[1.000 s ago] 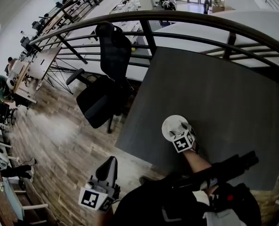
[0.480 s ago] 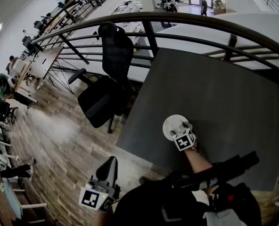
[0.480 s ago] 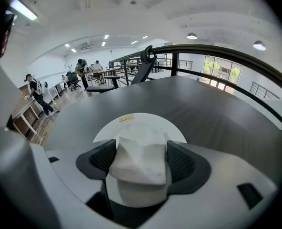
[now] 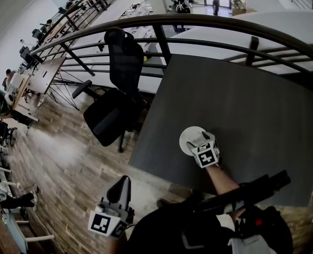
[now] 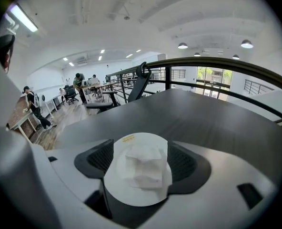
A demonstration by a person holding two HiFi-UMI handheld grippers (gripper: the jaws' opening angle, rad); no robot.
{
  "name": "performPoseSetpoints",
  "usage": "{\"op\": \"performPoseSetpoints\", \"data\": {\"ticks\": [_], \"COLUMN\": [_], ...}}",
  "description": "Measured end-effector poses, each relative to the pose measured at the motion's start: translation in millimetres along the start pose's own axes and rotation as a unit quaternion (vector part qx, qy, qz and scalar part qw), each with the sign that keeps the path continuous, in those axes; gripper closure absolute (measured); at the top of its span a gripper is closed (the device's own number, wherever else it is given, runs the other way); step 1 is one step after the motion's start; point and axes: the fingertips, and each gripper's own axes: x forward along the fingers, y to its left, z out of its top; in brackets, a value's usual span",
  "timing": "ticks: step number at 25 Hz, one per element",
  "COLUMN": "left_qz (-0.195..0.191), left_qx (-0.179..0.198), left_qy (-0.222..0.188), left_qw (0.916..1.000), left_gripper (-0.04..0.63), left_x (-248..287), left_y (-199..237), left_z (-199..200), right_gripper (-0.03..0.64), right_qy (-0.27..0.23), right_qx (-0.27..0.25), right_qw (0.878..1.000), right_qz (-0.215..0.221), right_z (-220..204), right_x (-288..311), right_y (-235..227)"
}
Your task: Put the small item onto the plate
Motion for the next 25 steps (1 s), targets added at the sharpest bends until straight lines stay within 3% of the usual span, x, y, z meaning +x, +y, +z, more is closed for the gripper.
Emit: {"op": "performPoseSetpoints", "data": {"ticks": [7,15,18,20,25], "left_qz": [-0.04,-0.095,-0.111,-0.127,-0.16], "left_qx": [0.001,0.004,0.027,0.043,0.036], "left_qy": [-0.011,-0.031,-0.032,-0.041,-0.06], "left_qw": [0.9991,0.995,0.9929,0.9902,0.9847], "left_gripper": [0.591,0.591,0.591,0.591,0.591], "left_x": [5.8,2.3,1.5,0.2,-1.5], "left_y": [-2.2,-8.5,-9.2,-15.1,-18.6], "left_z": [2.7,9.3,6.0,9.8,20.1], "right_gripper": [0.273,0.471,0.541,0.56,0.575], "right_qy": [-0.082,-0.176,-0.195,-0.202,-0.224], "right_qx": [0.038,0.054,0.058,0.057,0.061], "right_qw": [0.996,0.983,0.979,0.977,0.972], "right_qz": [0.008,0.002,-0.013,-0.021,-0.028], "right_z": [46.7,91.8,100.6,104.9,114.4], "right_x": [-40.8,-111.5,-134.0,-146.4,-175.5], "right_y": [12.2,38.0,44.7,50.8,68.7]}}
